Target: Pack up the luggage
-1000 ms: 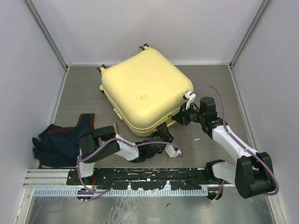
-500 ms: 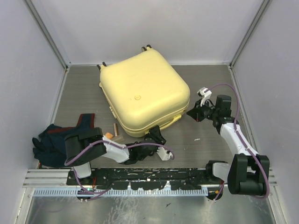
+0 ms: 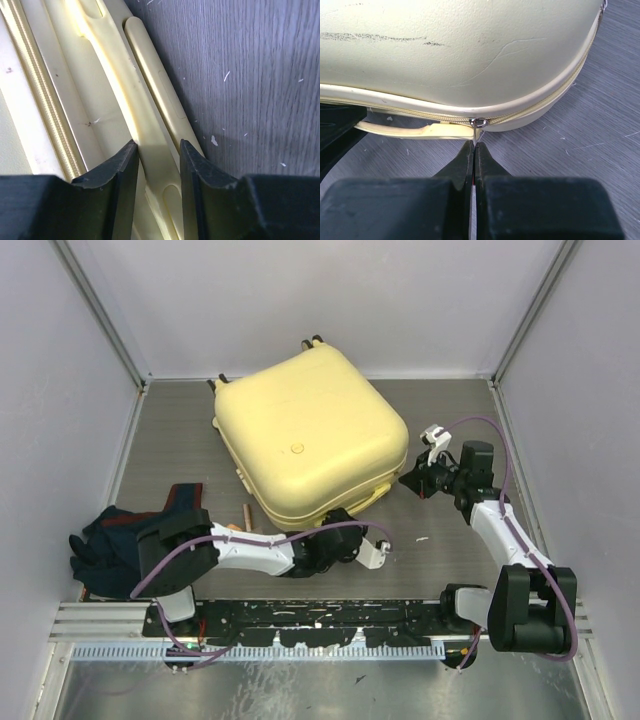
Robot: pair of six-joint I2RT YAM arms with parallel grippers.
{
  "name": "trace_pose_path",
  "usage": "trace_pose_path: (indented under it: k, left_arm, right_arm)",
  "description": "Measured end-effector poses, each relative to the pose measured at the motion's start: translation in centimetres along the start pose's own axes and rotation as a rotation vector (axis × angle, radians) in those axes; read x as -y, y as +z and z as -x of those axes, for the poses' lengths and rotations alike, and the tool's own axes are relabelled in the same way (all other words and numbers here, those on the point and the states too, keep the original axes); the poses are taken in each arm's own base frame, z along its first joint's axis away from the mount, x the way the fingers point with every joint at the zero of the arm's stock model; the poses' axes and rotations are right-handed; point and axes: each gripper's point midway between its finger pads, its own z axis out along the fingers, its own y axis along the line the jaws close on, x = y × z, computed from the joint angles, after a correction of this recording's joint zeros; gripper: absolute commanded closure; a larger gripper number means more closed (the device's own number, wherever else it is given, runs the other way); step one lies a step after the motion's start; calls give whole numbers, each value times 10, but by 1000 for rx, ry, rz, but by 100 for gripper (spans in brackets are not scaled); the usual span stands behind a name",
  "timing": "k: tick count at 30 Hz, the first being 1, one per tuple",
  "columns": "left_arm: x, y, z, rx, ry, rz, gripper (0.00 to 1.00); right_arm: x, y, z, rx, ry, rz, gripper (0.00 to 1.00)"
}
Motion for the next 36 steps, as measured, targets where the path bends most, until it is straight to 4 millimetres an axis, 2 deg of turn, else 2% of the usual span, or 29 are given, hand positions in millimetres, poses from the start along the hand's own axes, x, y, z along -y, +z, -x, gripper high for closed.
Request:
trace_pose_path:
  k: [3,7,12,16,20,27,36]
  left_arm:
    - [0,1,1,-26,-55,-21,56]
    - [-8,2,10,-43,-134,-37,49]
    - [-38,2,35,-15,-295,-11,50]
    - [-48,12,40,-26,-382,-17,50]
    - [-41,23,34,-58,-442,-52,50]
    - [-36,24,35,-68,-538,-87,53]
    - [-32,24,37,-53,-633,-83,45]
  right_arm:
    - [2,0,0,-1,0,-9,99]
    - [1,1,0,-2,-2,-12,99]
    - [2,1,0,-2,-4,-14,99]
    - [2,1,0,-2,-4,-15,99]
    - [2,1,0,-3,-4,-16,100]
    - [2,1,0,-1,-6,-18,100]
    - [2,0,1,0,-9,-18,100]
